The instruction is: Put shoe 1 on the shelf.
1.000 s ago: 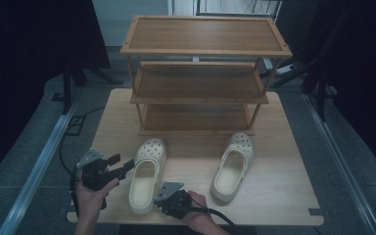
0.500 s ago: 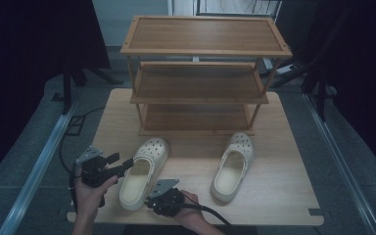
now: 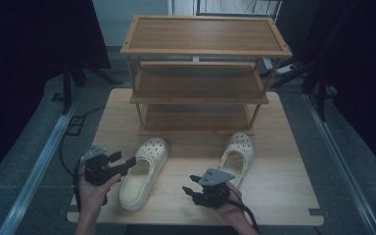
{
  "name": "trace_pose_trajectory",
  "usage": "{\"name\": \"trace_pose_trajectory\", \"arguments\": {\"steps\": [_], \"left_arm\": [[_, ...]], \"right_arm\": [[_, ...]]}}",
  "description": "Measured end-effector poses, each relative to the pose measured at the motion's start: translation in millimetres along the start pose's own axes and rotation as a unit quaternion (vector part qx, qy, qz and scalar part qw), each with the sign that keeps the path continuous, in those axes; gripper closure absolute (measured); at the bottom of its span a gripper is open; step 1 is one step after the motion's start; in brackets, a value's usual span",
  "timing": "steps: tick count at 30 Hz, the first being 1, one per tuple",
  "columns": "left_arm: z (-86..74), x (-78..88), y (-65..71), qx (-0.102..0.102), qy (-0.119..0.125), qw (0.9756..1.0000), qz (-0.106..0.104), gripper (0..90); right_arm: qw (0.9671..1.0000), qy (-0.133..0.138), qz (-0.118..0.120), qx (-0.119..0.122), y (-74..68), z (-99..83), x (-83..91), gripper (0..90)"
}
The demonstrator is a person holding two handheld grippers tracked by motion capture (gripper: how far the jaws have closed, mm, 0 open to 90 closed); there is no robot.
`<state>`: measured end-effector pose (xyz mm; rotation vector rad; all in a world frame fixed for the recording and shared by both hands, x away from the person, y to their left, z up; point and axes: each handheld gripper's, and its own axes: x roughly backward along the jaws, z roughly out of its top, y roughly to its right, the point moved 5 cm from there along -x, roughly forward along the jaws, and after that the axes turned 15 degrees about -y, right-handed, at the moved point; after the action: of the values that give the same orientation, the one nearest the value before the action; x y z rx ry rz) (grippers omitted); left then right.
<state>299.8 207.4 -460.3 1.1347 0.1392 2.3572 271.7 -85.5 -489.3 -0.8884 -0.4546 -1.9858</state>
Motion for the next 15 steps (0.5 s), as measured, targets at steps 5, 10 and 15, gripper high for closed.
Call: {"name": "trace_pose_trajectory", "arguments": {"steps": [5,10,15], "left_arm": [[-11.4,-1.5,-0.6,0.004,-0.009,0.9999,0.012,31.1],[-18.3,-1.5,0.3,-0.001,-0.015,0.9996,0.023,31.2],[-24.0,-8.3,-1.1,-0.003,-0.028,0.999,0.035,31.6]], "right_arm": [[0.9994,0.015,-0.018,-0.027,26.5,-9.2,19.2,51.2],[0.9983,0.021,-0.029,-0.047,43.4,-13.8,28.1,50.2],[0.9974,0.026,-0.034,-0.058,52.5,-13.3,30.9,50.0]]}}
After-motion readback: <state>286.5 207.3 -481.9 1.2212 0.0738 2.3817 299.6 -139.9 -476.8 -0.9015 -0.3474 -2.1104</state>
